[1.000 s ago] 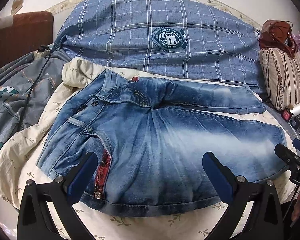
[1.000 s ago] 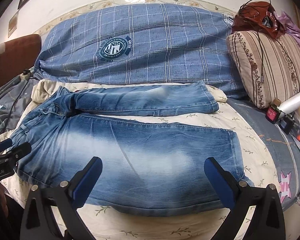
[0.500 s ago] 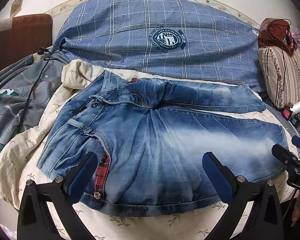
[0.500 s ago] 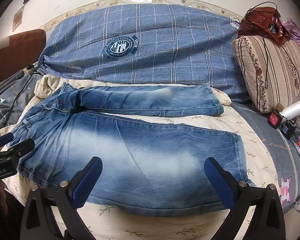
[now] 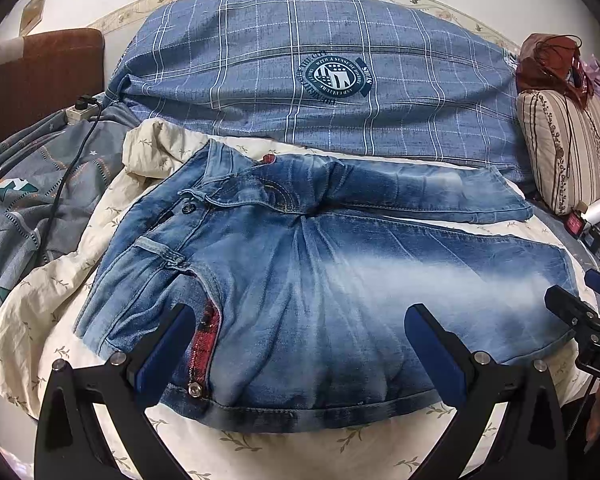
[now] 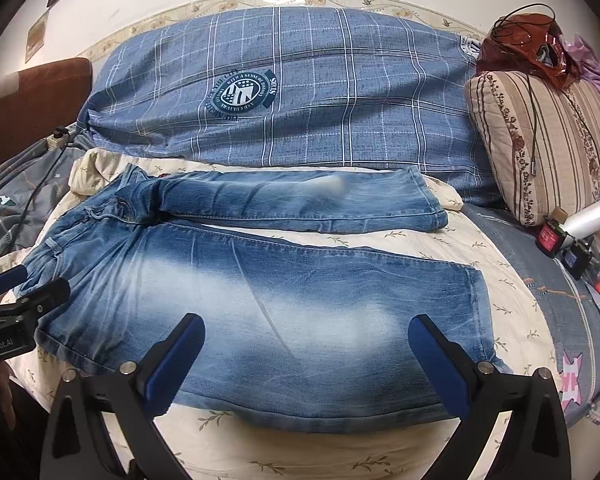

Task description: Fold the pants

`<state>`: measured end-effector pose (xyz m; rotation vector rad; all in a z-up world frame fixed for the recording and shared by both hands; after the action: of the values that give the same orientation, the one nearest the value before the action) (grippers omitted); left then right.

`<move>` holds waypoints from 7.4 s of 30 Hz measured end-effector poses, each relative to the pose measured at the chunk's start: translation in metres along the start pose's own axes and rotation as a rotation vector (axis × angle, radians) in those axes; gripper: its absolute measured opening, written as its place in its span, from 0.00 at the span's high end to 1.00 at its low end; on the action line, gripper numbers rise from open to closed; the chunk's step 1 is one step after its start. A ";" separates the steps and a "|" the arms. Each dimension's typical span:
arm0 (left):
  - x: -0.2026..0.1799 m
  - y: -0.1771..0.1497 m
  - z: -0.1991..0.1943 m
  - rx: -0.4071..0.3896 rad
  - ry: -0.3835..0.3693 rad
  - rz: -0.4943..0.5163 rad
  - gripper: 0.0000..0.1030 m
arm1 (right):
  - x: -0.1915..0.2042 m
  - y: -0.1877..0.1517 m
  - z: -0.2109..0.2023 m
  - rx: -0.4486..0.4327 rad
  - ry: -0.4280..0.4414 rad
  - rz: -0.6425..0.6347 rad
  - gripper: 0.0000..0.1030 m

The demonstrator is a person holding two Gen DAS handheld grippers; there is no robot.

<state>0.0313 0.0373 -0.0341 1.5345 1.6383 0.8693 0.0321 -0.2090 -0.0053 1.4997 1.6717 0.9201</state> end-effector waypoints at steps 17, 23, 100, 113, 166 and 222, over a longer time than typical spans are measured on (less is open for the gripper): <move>-0.001 -0.001 0.001 0.003 0.002 0.001 0.00 | 0.001 -0.001 0.002 0.005 -0.001 -0.004 0.00; -0.001 -0.002 0.001 0.004 0.004 0.003 0.00 | 0.002 -0.001 0.002 0.007 -0.002 -0.007 0.00; 0.151 -0.012 -0.021 0.104 0.150 -0.615 0.90 | -0.181 -0.029 0.005 0.290 0.036 0.580 0.88; 0.155 -0.055 -0.024 0.268 0.248 -0.653 0.69 | -0.215 -0.063 0.018 0.435 -0.062 0.657 0.51; 0.148 0.083 0.141 0.280 0.109 -0.347 0.16 | -0.210 0.084 0.195 0.375 0.042 0.489 0.37; 0.159 0.131 0.285 0.423 -0.005 -0.490 0.81 | -0.208 0.133 0.300 0.375 0.009 0.348 0.71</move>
<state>0.3372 0.2046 -0.0779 1.2925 2.1629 0.2638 0.3748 -0.3895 -0.0332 2.0902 1.6854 0.8155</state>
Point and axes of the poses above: each gripper's, at about its wrist camera, not at the fingertips, and z roughly the way its jaws point, x to its left, y to its top, the point moved 2 cm from there along z, roughly the way its jaws point, and after that the axes turned 7 degrees about -x, right-handed, at the moved point
